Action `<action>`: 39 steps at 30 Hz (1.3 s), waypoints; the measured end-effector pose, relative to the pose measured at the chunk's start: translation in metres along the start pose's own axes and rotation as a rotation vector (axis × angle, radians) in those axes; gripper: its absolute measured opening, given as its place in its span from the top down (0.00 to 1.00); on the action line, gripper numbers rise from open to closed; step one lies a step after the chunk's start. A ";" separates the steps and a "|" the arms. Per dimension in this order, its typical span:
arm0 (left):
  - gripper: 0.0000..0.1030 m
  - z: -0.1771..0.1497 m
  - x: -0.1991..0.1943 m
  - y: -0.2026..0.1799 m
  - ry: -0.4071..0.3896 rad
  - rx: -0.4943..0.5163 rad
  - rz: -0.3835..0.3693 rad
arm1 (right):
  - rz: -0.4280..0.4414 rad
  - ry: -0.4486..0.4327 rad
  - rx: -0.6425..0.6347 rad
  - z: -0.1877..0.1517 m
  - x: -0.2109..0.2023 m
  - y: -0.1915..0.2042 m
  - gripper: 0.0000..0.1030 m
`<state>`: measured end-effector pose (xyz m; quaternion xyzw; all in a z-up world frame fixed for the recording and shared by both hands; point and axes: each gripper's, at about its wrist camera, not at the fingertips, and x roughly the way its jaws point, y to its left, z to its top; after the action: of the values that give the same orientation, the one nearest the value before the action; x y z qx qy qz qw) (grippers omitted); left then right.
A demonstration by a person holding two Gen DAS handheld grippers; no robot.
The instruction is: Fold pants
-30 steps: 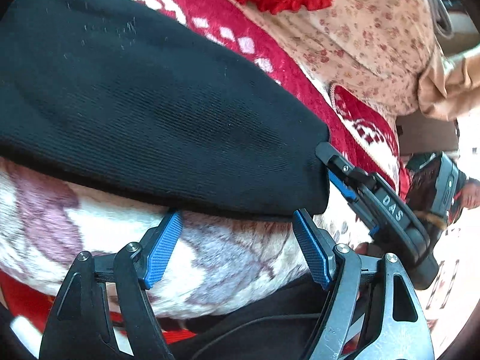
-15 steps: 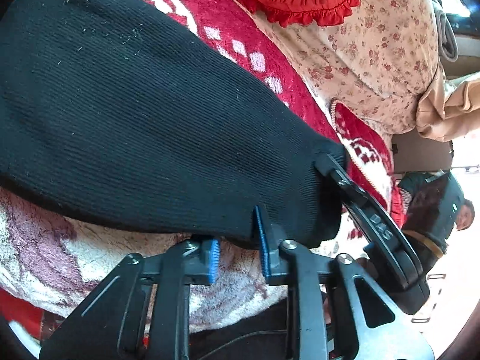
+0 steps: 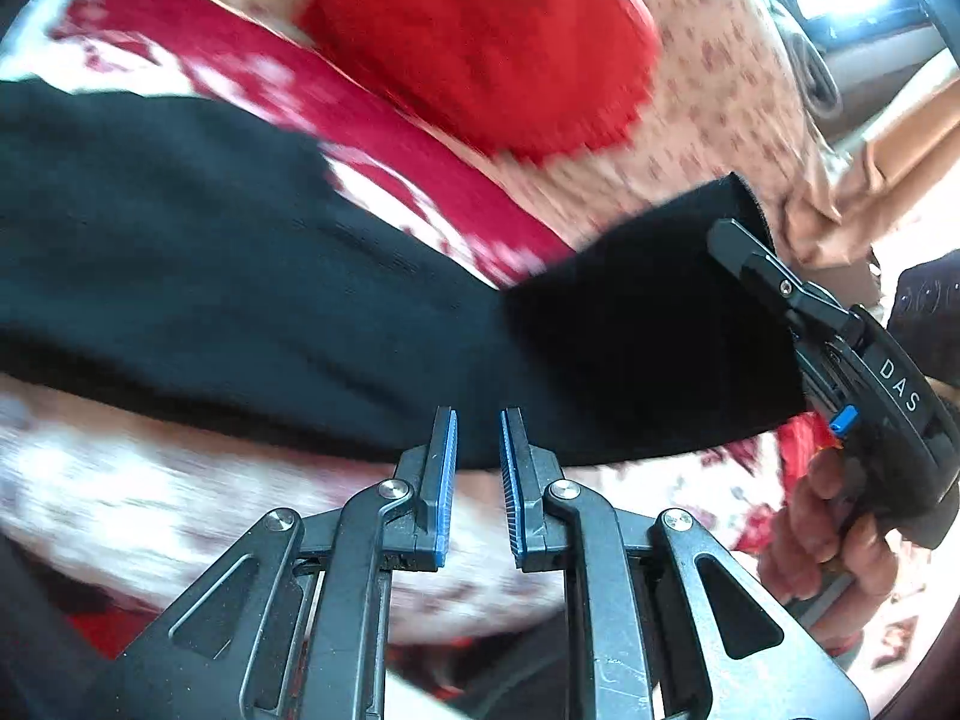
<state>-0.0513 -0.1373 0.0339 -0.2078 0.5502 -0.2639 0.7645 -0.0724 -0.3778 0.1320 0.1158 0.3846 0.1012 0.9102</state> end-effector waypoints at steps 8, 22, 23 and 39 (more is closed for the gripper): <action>0.74 0.024 -0.041 0.083 -0.105 -0.104 0.133 | 0.283 0.199 0.049 0.001 0.130 0.085 0.82; 0.40 0.042 0.014 0.061 -0.063 -0.006 0.190 | 0.067 0.216 0.029 -0.061 0.103 0.022 0.80; 0.40 0.042 0.019 0.056 -0.078 0.027 0.223 | 0.054 0.220 0.008 -0.069 0.109 0.024 0.80; 0.40 0.033 0.011 0.058 -0.113 0.101 0.338 | -0.019 0.243 -0.135 -0.089 0.121 0.055 0.80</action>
<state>-0.0065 -0.0989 0.0008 -0.0883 0.5196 -0.1468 0.8371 -0.0595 -0.2806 0.0054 0.0374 0.4852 0.1318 0.8636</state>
